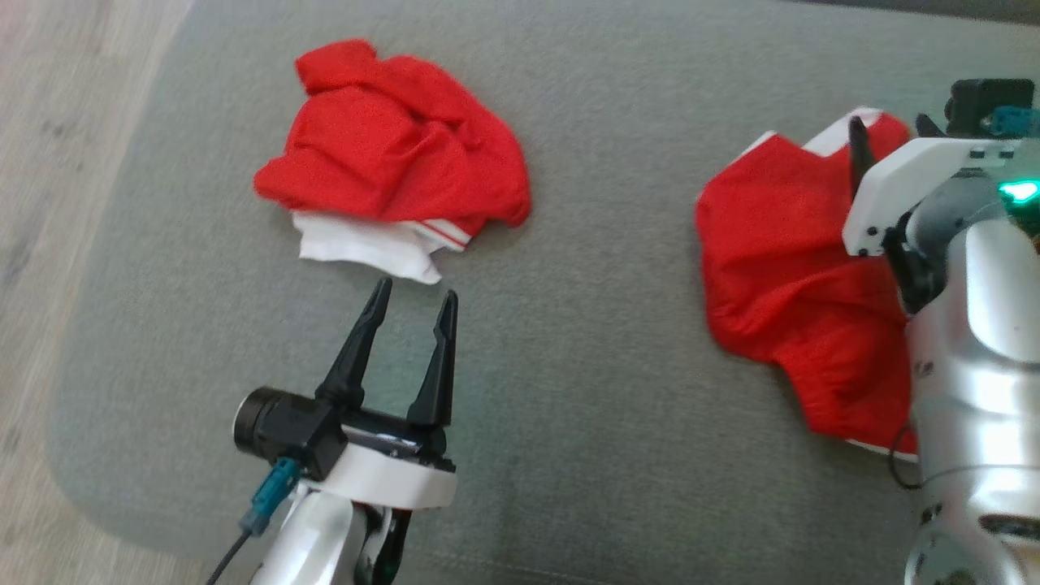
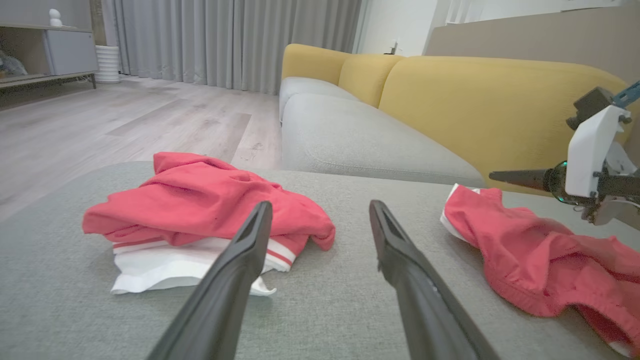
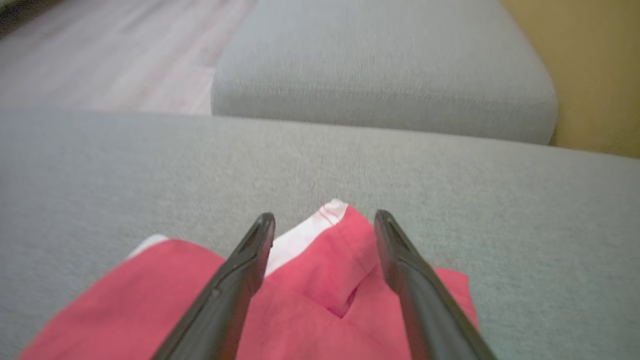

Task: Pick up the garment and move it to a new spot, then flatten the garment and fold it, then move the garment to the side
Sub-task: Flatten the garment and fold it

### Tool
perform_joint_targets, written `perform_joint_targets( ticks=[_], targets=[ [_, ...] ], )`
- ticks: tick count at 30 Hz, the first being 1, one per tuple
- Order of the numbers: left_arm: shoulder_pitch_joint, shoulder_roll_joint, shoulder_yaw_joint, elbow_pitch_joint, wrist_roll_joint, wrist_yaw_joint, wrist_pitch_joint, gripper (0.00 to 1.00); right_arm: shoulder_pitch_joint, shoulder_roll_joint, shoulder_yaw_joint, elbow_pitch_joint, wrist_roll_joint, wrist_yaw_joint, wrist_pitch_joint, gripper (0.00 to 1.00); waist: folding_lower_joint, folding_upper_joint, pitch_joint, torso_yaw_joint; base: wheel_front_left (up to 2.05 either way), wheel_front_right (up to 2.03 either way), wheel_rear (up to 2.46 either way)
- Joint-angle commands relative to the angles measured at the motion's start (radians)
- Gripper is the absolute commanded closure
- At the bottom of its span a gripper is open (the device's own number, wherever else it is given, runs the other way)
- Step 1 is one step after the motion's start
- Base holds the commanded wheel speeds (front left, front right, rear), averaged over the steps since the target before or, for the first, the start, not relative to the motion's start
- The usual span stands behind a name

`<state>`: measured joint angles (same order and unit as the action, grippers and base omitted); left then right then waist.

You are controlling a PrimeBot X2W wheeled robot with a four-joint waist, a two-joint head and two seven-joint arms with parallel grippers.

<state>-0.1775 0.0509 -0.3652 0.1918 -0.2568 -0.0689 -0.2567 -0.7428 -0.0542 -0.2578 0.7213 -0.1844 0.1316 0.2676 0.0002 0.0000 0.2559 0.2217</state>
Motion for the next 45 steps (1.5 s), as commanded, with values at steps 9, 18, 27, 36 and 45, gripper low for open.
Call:
perform_joint_targets(
  ticks=[9, 18, 27, 36, 45],
  targets=[
    [-0.068, -0.001, 0.003, -0.033, -0.027, 0.014, -0.005, 0.0, -0.136, -0.037, -0.096, 0.13, -0.205, -0.001, 0.11, 0.0, -0.0002, 0.0, 0.083, 0.067, 0.0, 0.0, 0.0],
    [-0.084, -0.001, 0.002, -0.035, -0.037, 0.018, -0.005, 0.0, -0.256, -0.097, -0.069, 0.23, -0.178, -0.001, 0.066, 1.0, -0.0002, 0.0, 0.101, 0.069, 0.0, 0.0, 0.0],
    [-0.091, -0.001, 0.001, -0.036, -0.037, 0.015, -0.005, 0.0, -0.374, -0.23, -0.181, 0.186, -0.228, -0.001, -0.057, 1.0, -0.0002, 0.0, 0.11, 0.08, 0.0, 0.0, 0.0],
    [-0.091, -0.001, -0.004, -0.039, -0.044, 0.018, -0.005, 0.0, -0.441, -0.28, -0.383, 0.068, -0.395, -0.001, -0.17, 1.0, -0.0002, 0.0, 0.113, 0.091, 0.0, 0.0, 0.0],
    [-0.082, -0.001, -0.001, -0.03, -0.035, 0.02, -0.005, 0.0, -0.376, -0.204, -0.49, 0.039, -0.475, -0.001, -0.244, 0.0, -0.0002, 0.0, 0.073, 0.061, 0.0, 0.0, 0.0]
  ],
)
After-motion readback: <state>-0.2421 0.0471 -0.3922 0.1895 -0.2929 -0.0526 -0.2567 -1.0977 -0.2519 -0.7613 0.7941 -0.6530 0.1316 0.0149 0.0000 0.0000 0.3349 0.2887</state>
